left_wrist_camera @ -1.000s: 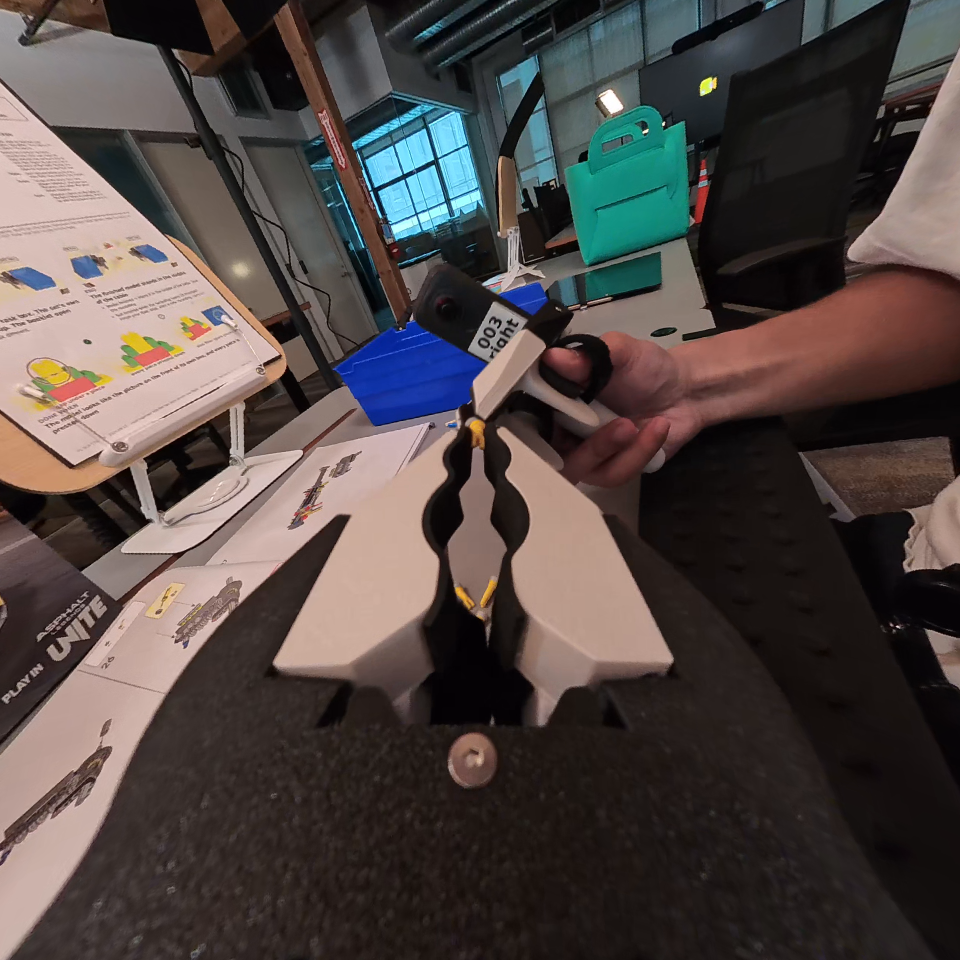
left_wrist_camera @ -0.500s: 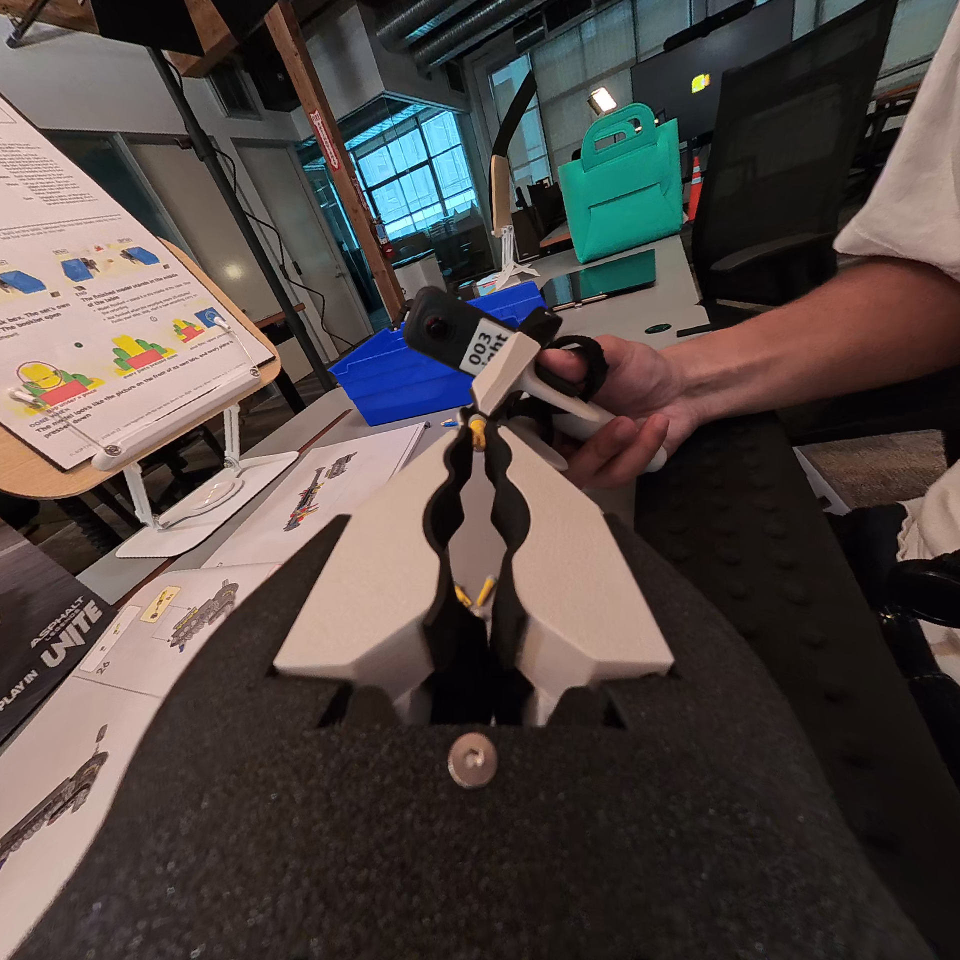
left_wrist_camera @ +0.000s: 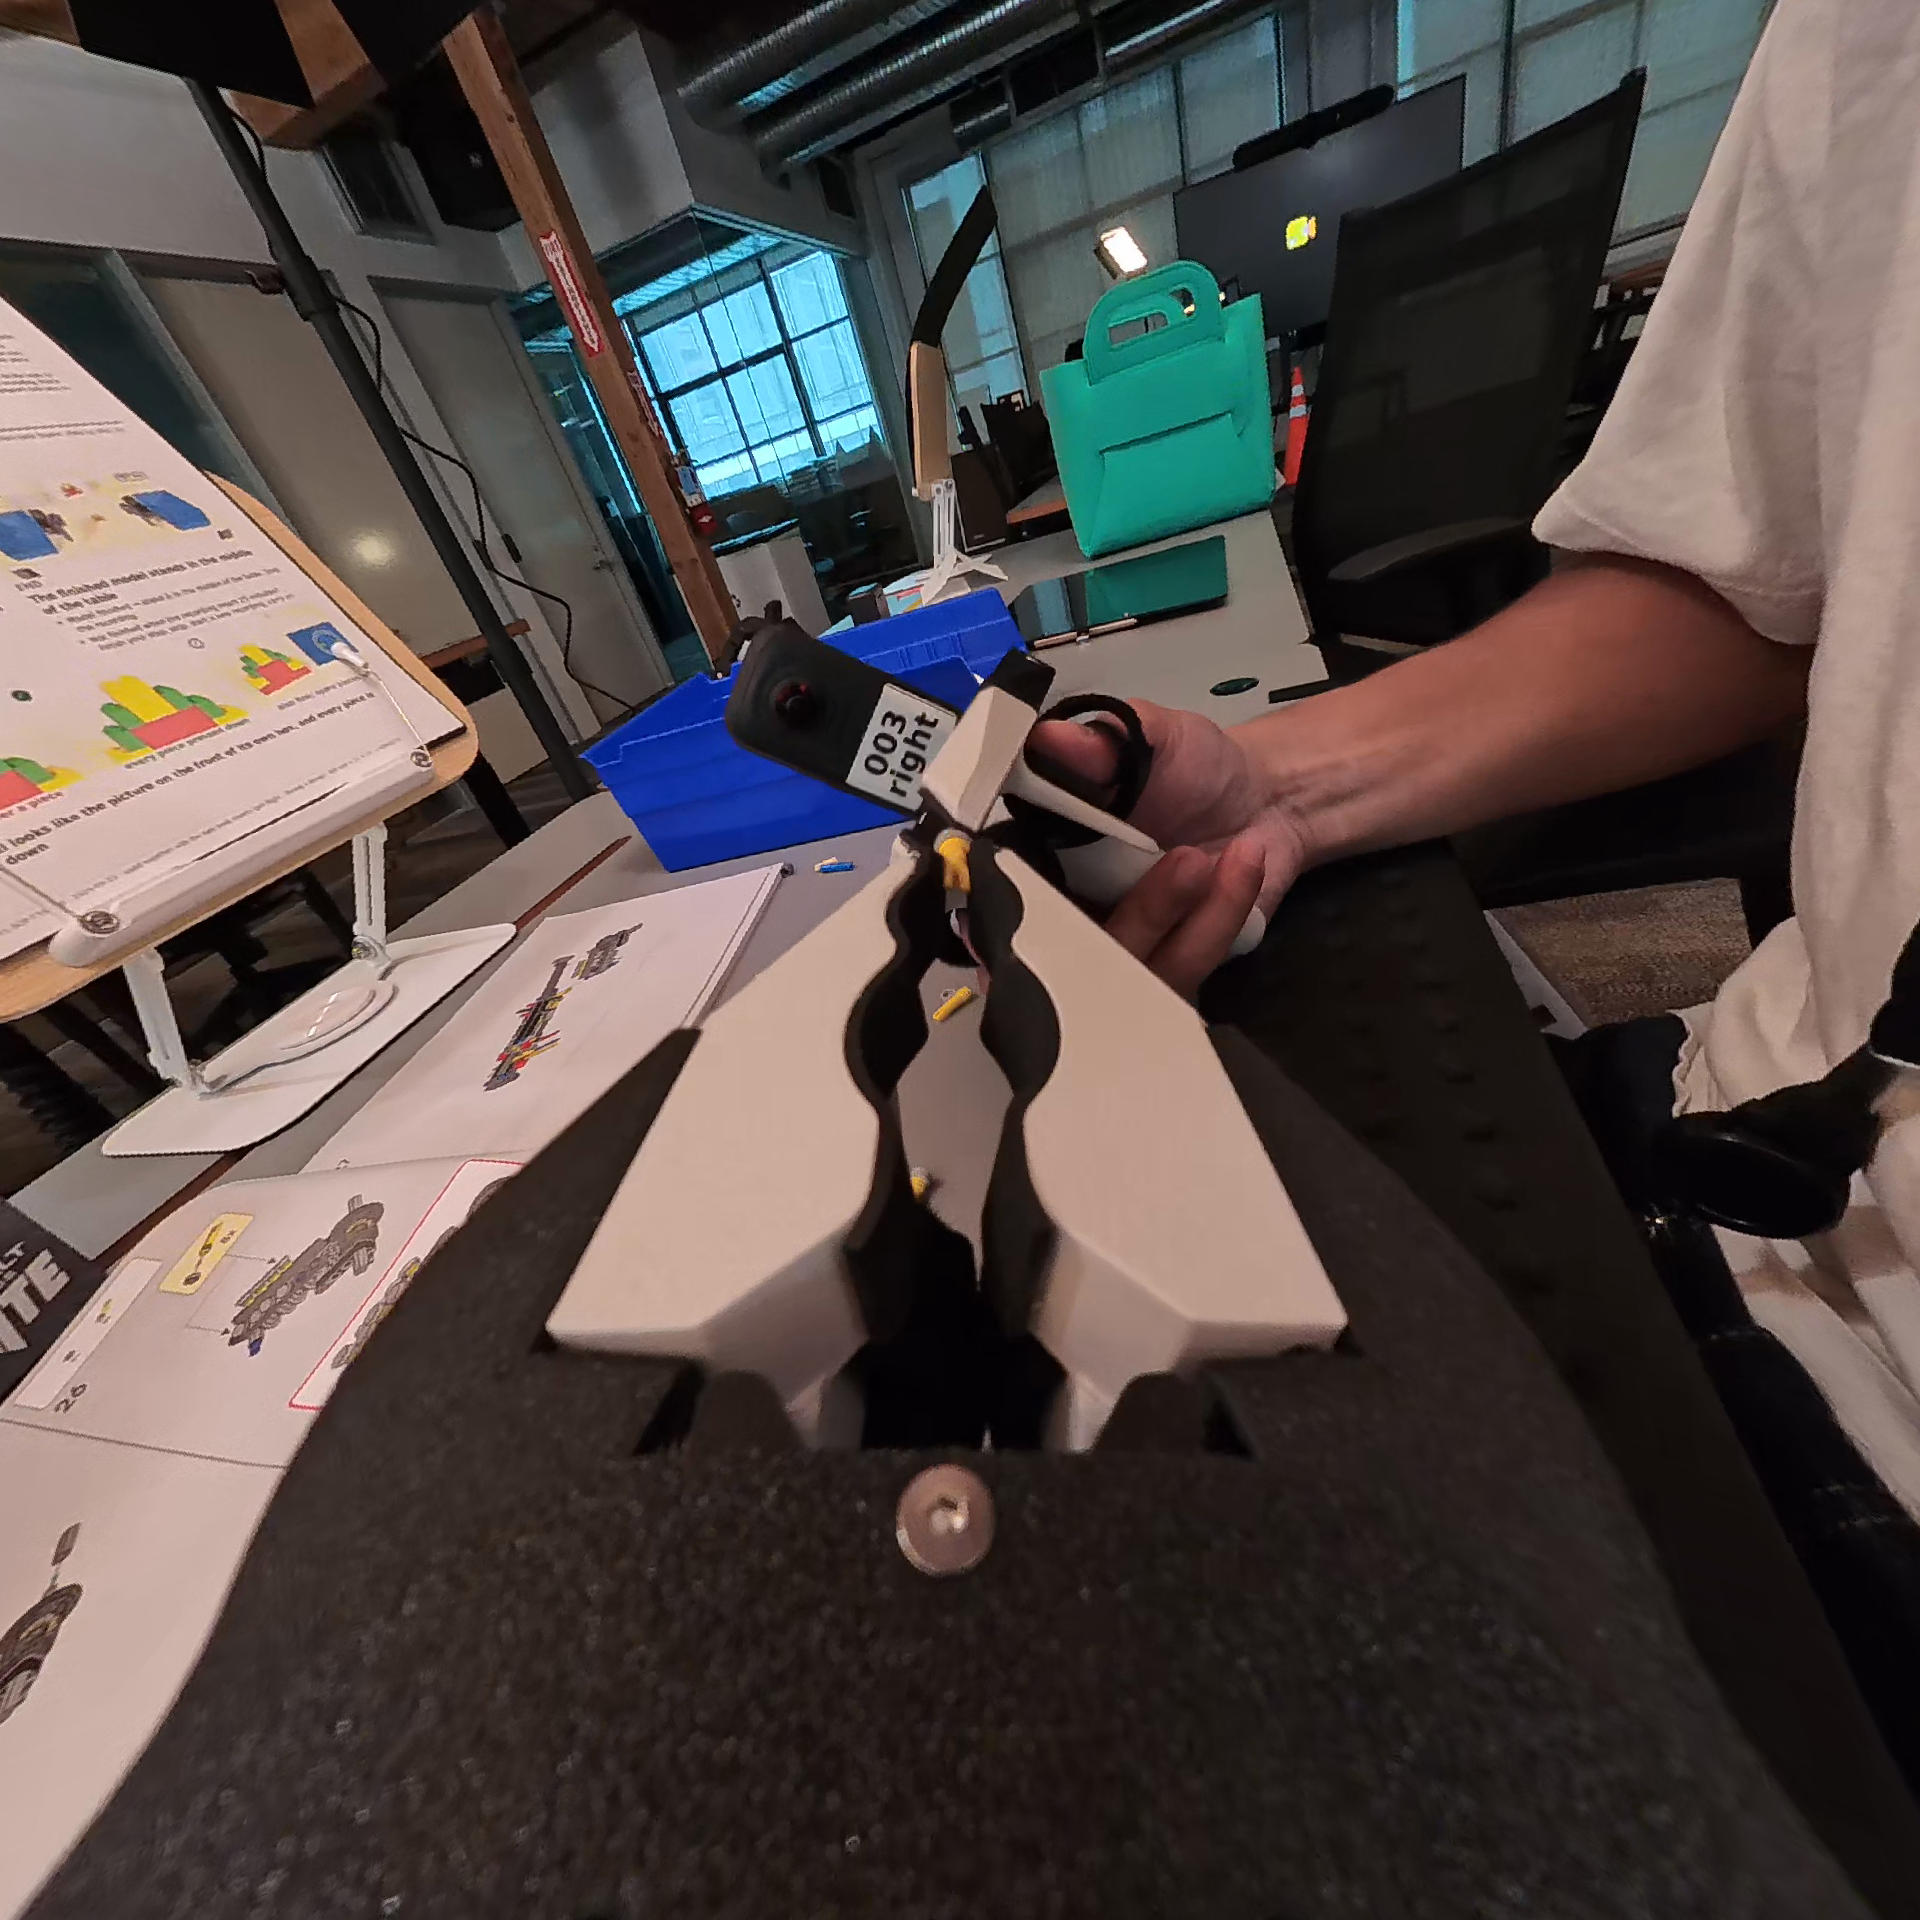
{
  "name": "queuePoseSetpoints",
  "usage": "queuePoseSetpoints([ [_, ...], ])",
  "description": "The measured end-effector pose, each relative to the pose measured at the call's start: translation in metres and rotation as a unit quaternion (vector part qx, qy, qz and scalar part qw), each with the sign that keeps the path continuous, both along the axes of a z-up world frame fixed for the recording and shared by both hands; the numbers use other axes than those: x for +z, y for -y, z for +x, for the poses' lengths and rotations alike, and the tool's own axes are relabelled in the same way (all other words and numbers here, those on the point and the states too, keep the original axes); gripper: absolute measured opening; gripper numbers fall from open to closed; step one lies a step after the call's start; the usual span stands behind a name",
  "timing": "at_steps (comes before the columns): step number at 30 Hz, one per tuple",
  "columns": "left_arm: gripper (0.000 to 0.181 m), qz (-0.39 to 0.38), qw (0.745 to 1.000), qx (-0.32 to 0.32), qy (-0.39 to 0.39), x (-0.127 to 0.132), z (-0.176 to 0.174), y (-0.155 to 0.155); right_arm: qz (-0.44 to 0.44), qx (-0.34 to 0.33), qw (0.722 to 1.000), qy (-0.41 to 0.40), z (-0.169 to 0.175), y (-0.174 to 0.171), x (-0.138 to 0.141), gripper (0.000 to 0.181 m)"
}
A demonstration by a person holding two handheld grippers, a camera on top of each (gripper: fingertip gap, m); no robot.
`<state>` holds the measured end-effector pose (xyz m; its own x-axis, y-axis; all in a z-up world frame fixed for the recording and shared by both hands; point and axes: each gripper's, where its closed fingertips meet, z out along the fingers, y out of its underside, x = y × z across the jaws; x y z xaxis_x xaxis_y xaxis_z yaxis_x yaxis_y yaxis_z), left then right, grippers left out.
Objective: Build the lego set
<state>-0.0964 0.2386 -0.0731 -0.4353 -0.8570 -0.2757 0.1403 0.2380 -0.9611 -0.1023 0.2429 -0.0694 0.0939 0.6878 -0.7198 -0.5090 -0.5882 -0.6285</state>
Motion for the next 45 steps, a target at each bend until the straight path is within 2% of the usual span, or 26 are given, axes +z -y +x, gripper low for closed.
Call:
queuePoseSetpoints([
  [10,0.004,0.044,0.998,0.038,0.0,-0.008,0.007,-0.004,0.0,-0.03,0.999,0.038,0.005,-0.005,-0.007,0.006],
  [18,0.004,0.041,0.999,0.026,-0.009,-0.011,0.006,-0.002,-0.004,-0.019,0.999,0.039,0.004,-0.002,-0.009,0.006],
  [22,0.004,0.05,0.997,0.037,-0.034,-0.019,0.011,-0.004,-0.023,-0.027,0.997,0.061,0.01,-0.005,-0.017,0.006],
  [25,0.004,0.041,0.994,0.043,-0.089,-0.034,0.015,-0.009,-0.033,-0.045,0.991,0.123,0.019,-0.009,-0.03,0.006],
  [27,0.009,0.034,0.992,0.056,-0.107,-0.041,0.016,-0.015,-0.038,-0.09,0.975,0.197,0.038,-0.016,-0.044,0.006],
  [29,0.01,0.032,0.989,0.075,-0.12,-0.046,0.018,-0.023,-0.061,-0.153,0.924,0.346,0.066,-0.026,-0.081,0.006],
  [30,0.011,0.03,0.987,0.087,-0.129,-0.048,0.019,-0.028,-0.059,-0.159,0.897,0.407,0.074,-0.026,-0.094,0.006],
  [33,0.014,0.015,0.979,0.122,-0.164,-0.059,0.026,-0.042,-0.069,-0.168,0.834,0.521,0.091,-0.028,-0.12,0.007],
  [40,0.016,-0.041,0.958,0.176,-0.224,-0.075,0.03,-0.069,-0.09,-0.134,0.805,0.57,0.094,-0.027,-0.143,0.007],
  [45,0.019,-0.059,0.957,0.182,-0.22,-0.073,0.03,-0.073,-0.078,-0.152,0.812,0.557,0.096,-0.018,-0.129,0.019],
])
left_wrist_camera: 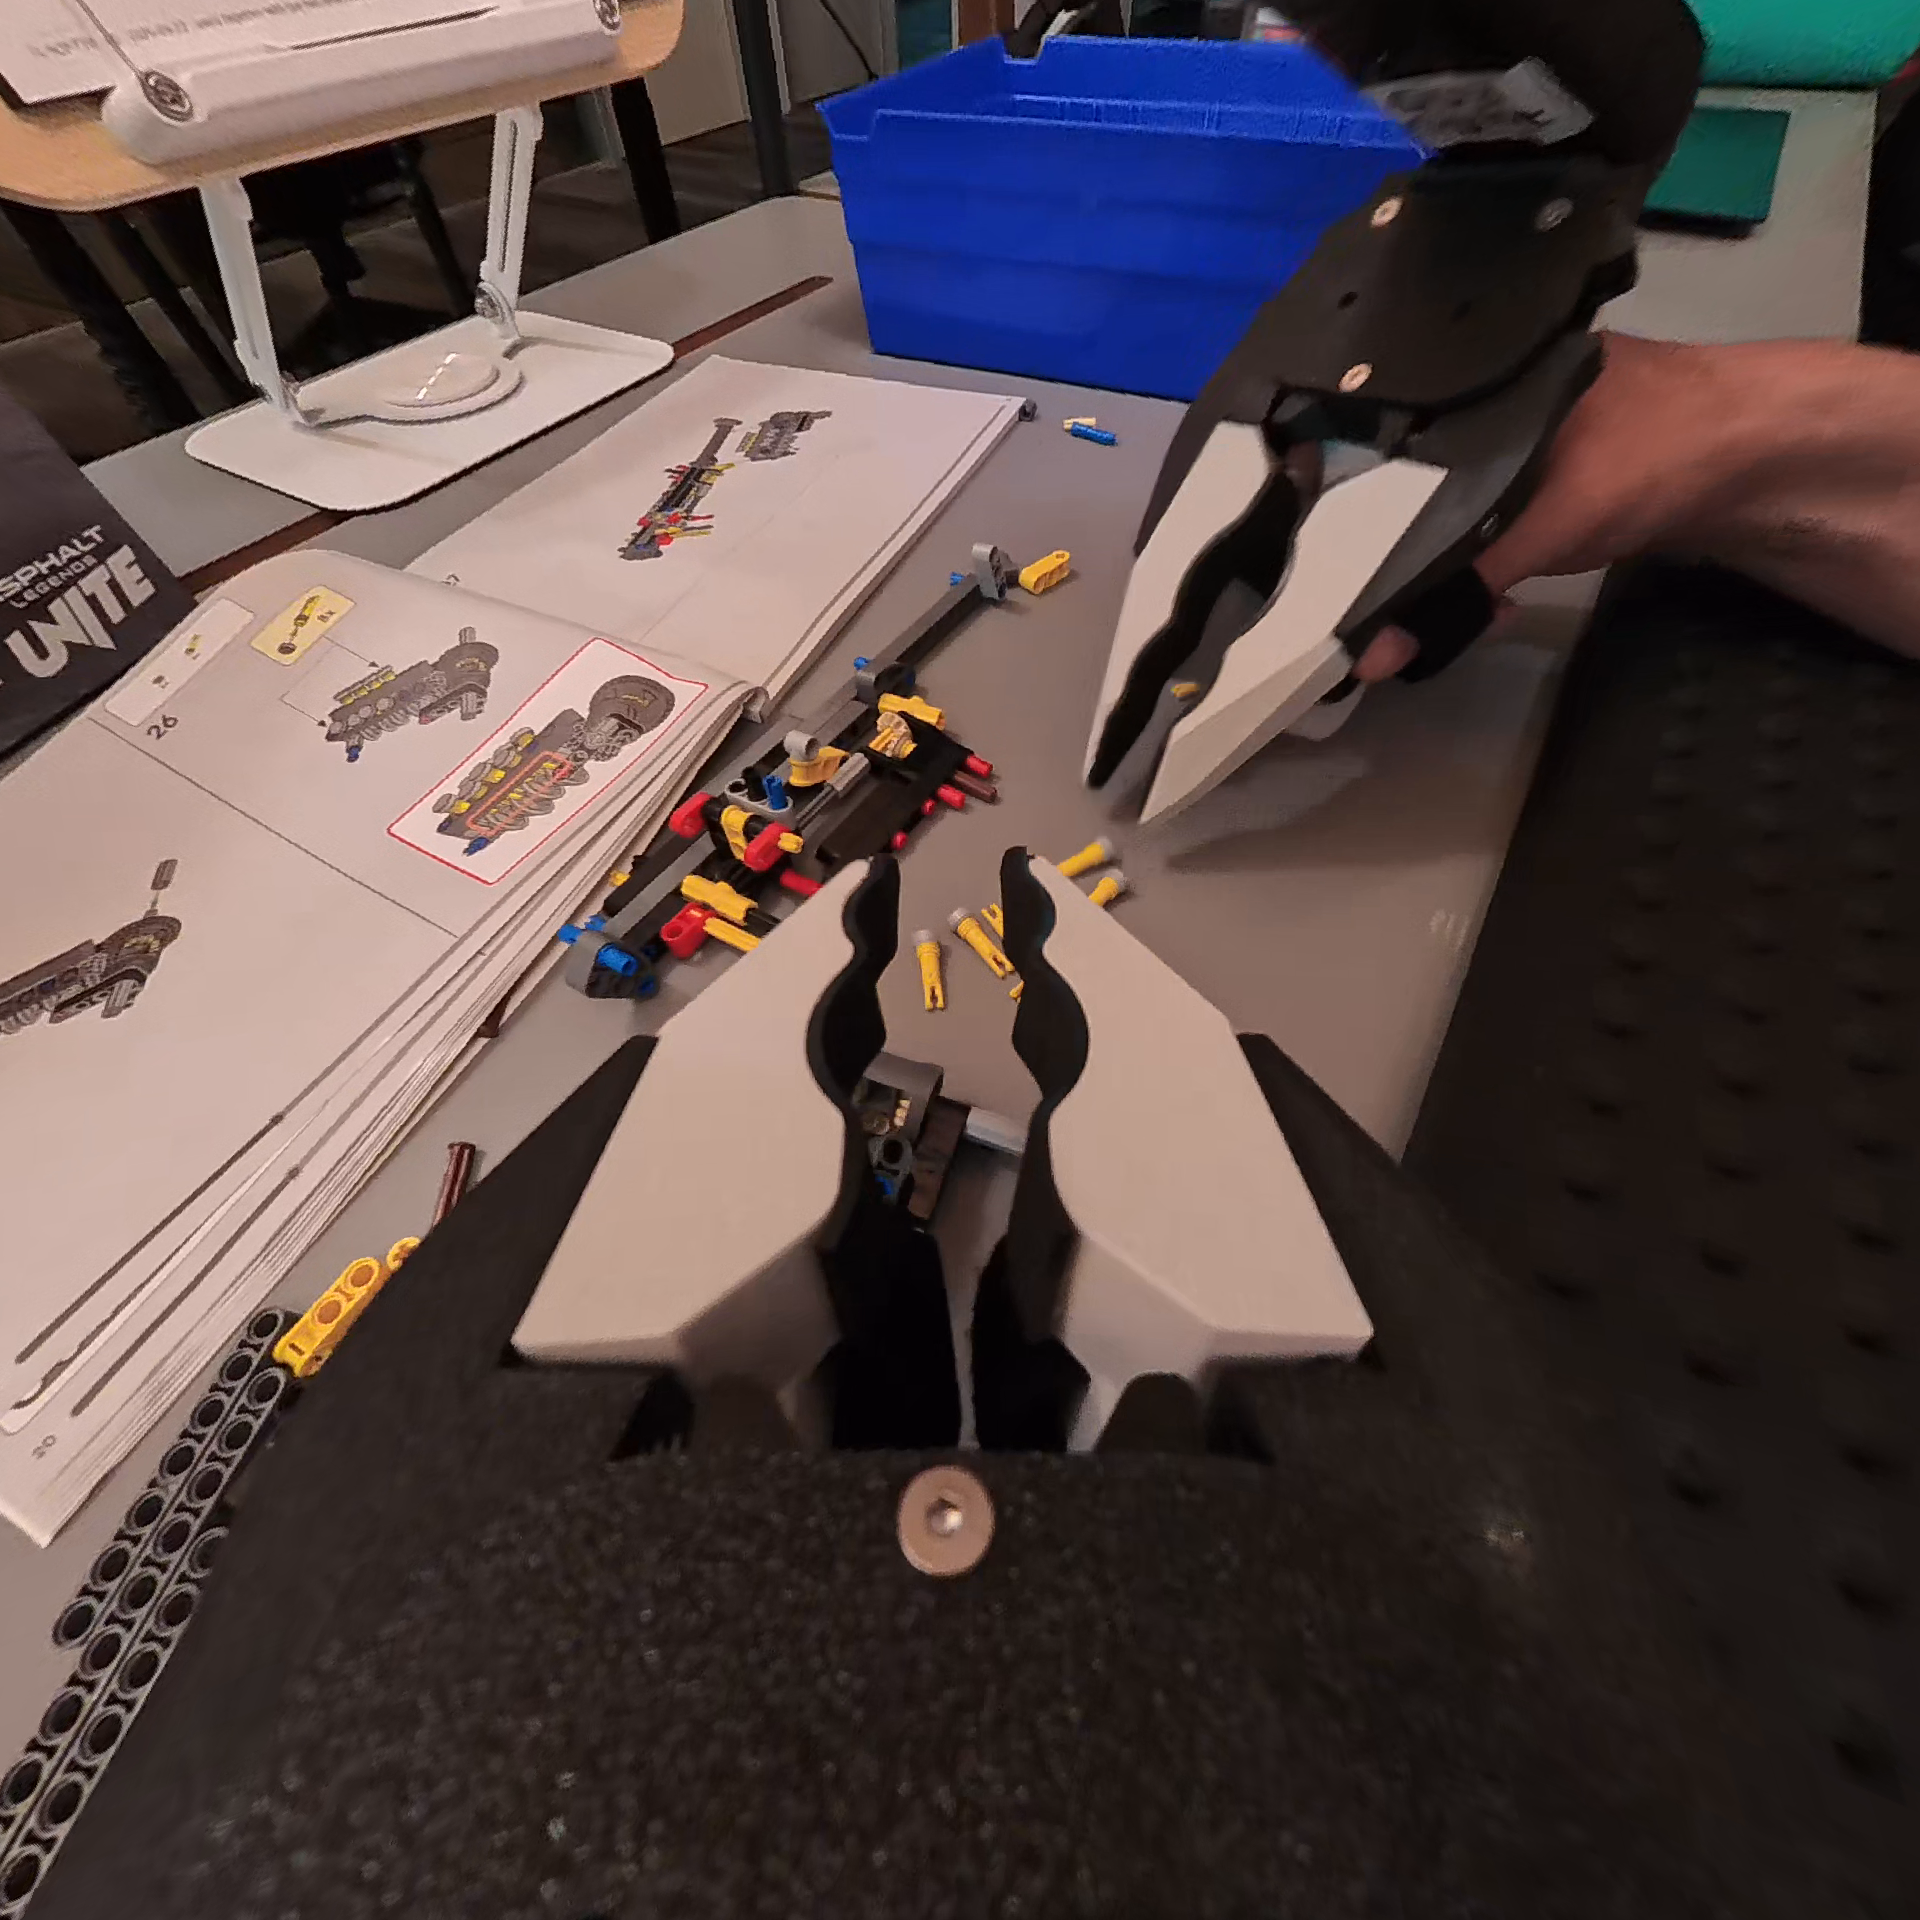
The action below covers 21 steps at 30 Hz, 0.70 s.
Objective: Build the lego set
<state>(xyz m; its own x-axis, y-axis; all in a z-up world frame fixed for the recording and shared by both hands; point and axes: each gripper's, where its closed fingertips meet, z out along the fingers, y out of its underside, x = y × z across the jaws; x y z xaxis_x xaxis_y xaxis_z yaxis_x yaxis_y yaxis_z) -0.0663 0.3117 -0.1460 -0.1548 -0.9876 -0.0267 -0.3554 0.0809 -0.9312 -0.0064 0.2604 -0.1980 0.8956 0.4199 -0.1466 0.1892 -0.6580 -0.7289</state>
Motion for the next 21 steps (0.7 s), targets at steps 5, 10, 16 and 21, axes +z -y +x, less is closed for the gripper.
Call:
queuePoseSetpoints([
  [5,0.017,0.011,1.0,-0.018,0.007,0.001,-0.001,0.005,0.001,-0.105,0.994,0.04,0.057,0.049,0.005,0.018],
  [10,0.014,0.038,0.998,-0.048,0.017,0.002,0.0,0.018,-0.008,-0.155,0.984,0.088,0.07,0.068,-0.007,0.022],
  [16,0.014,0.03,0.998,-0.052,0.01,0.0,0.0,0.022,0.004,-0.146,0.979,0.143,0.071,0.055,-0.009,0.017],
  [21,0.014,0.023,0.999,-0.043,0.018,0.003,0.0,0.018,-0.011,-0.127,0.989,0.078,0.065,0.056,-0.01,0.016],
])
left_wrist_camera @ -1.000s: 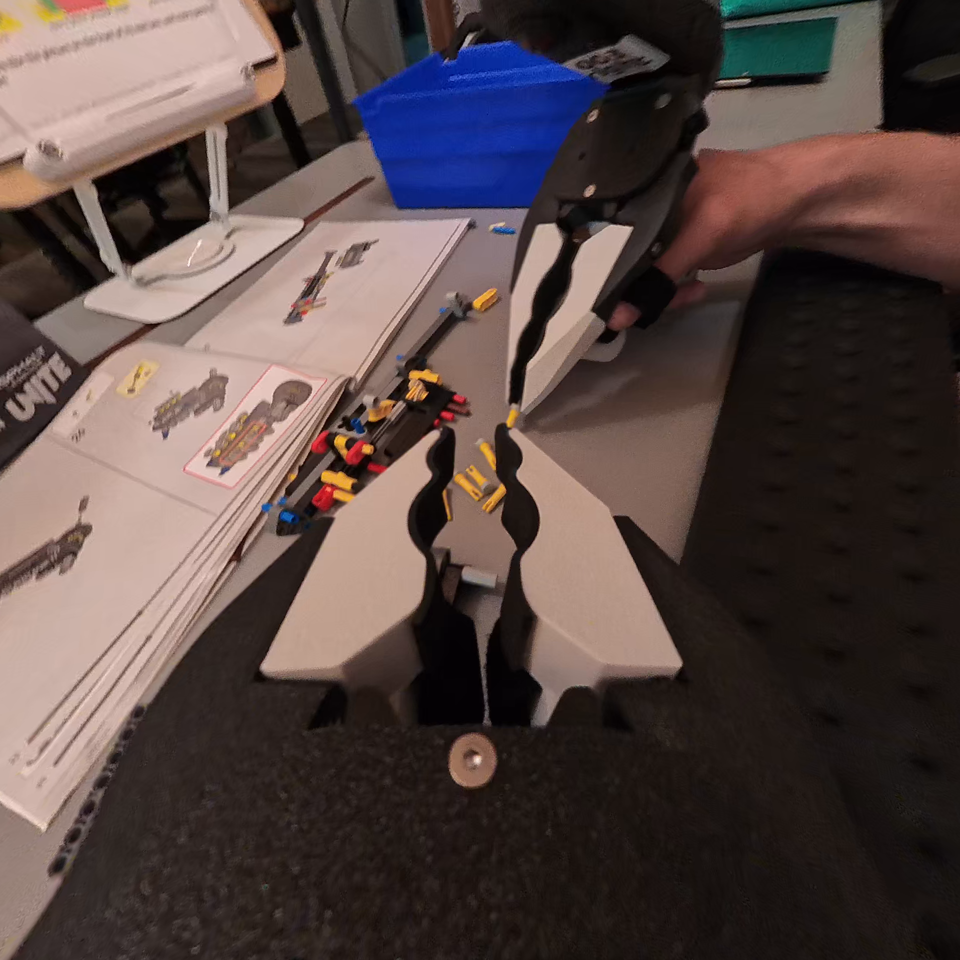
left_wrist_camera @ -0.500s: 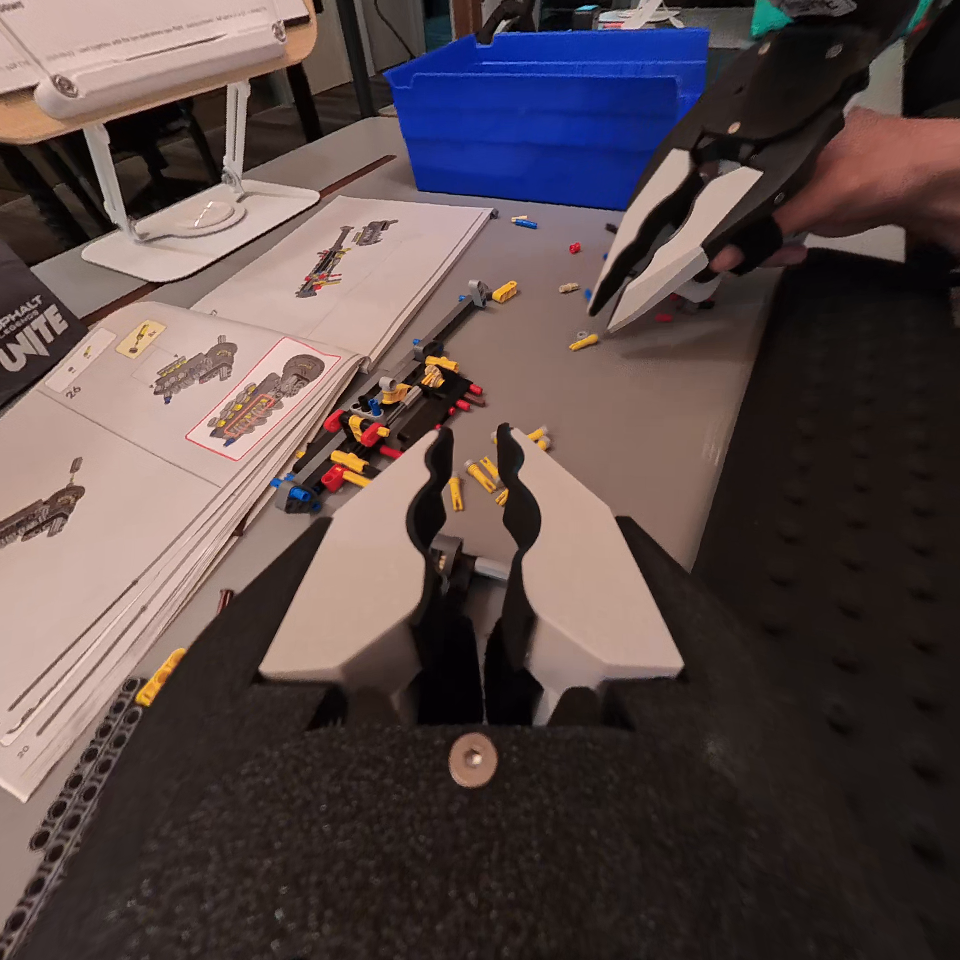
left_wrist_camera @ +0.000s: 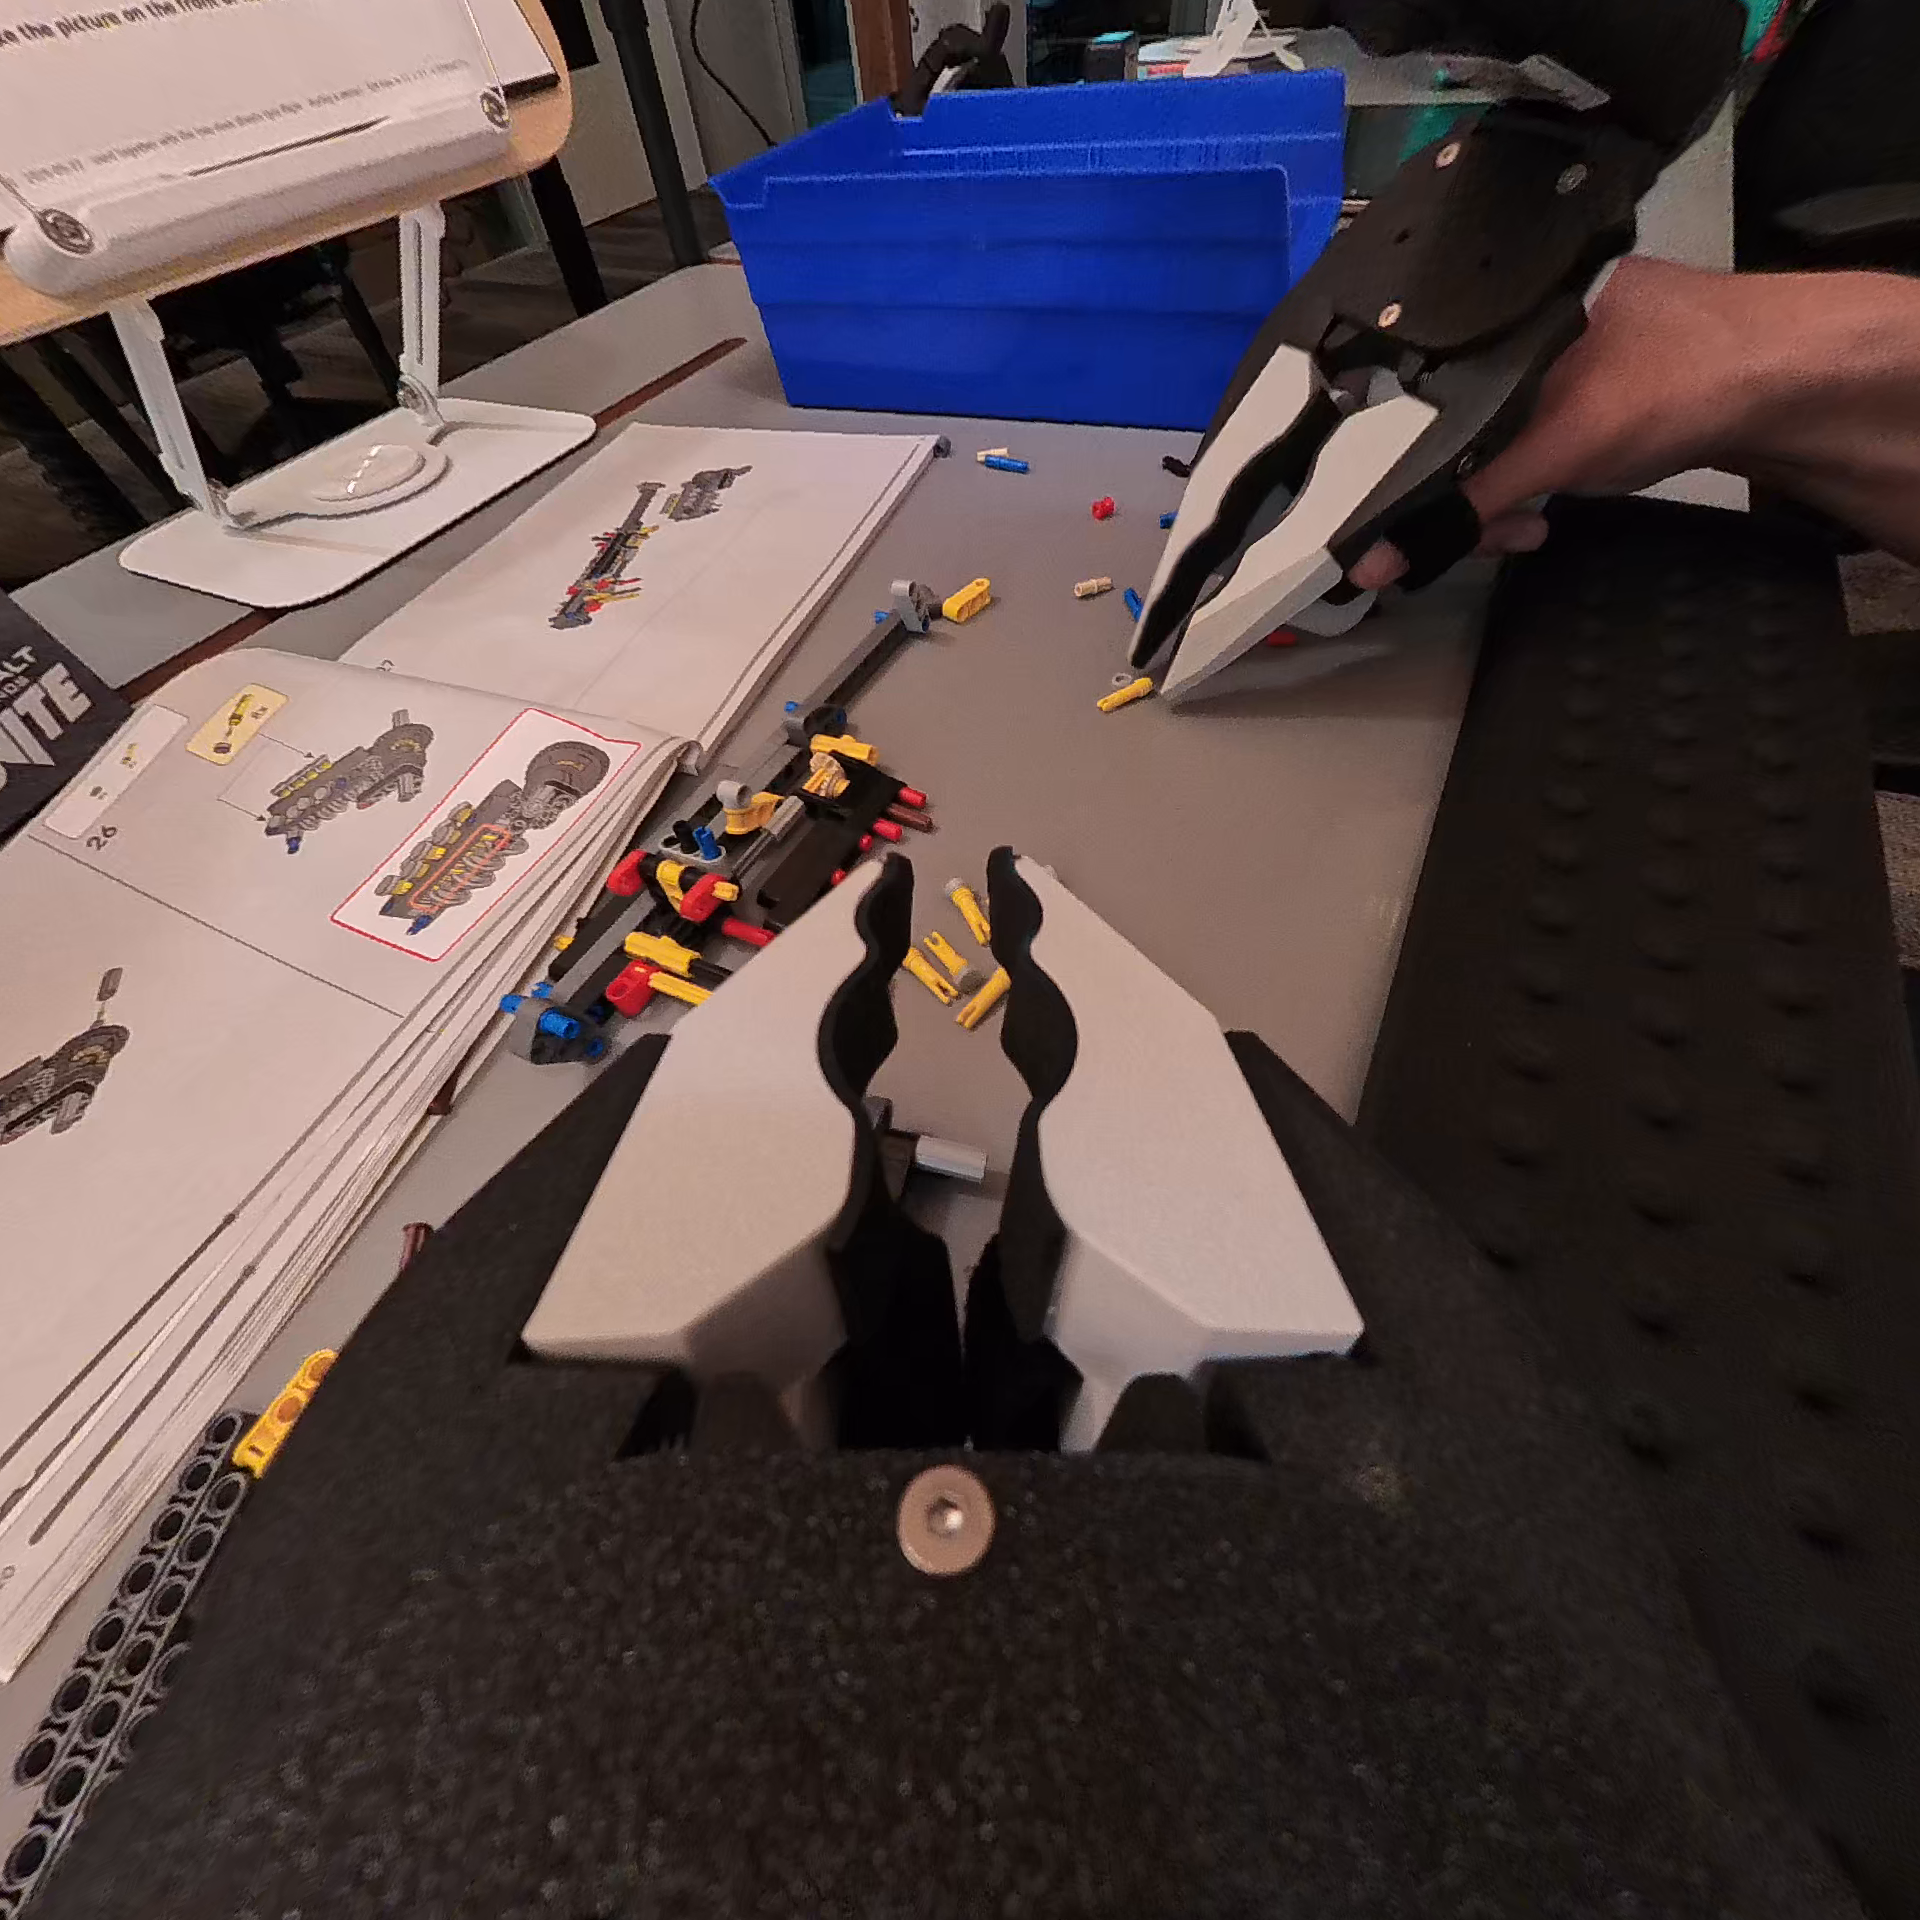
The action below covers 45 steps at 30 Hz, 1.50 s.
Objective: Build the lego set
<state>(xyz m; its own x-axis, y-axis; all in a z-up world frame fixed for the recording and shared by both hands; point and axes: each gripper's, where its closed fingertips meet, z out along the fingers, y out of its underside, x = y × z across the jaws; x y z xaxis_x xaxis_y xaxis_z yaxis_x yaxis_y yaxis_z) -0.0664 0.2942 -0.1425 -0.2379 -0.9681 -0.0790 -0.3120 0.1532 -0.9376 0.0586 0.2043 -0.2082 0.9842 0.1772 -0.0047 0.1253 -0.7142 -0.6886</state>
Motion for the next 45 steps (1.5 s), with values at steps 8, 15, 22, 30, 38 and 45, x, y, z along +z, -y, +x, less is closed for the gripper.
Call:
queuePoseSetpoints([
  [8,0.014,0.01,1.0,-0.007,-0.007,-0.004,0.001,0.004,0.015,0.021,1.0,-0.009,-0.009,-0.003,0.004,0.01],
  [15,0.014,0.012,1.0,-0.011,-0.011,-0.005,0.001,0.006,0.002,0.017,1.0,0.008,0.01,-0.007,-0.003,0.013],
  [22,0.014,-0.005,1.0,-0.015,-0.027,-0.009,0.003,0.011,0.034,0.045,0.998,-0.012,-0.01,-0.018,0.006,0.007],
  [30,0.02,0.097,0.992,-0.033,0.072,0.02,0.006,0.031,0.211,0.088,0.886,-0.404,-0.101,-0.06,0.11,0.006],
  [38,0.024,0.113,0.986,-0.021,0.118,0.038,0.005,0.032,0.209,0.102,0.852,-0.469,-0.126,-0.073,0.12,0.007],
  [45,0.019,0.134,0.983,-0.007,0.123,0.039,0.004,0.029,0.211,0.105,0.854,-0.465,-0.129,-0.074,0.12,0.007],
])
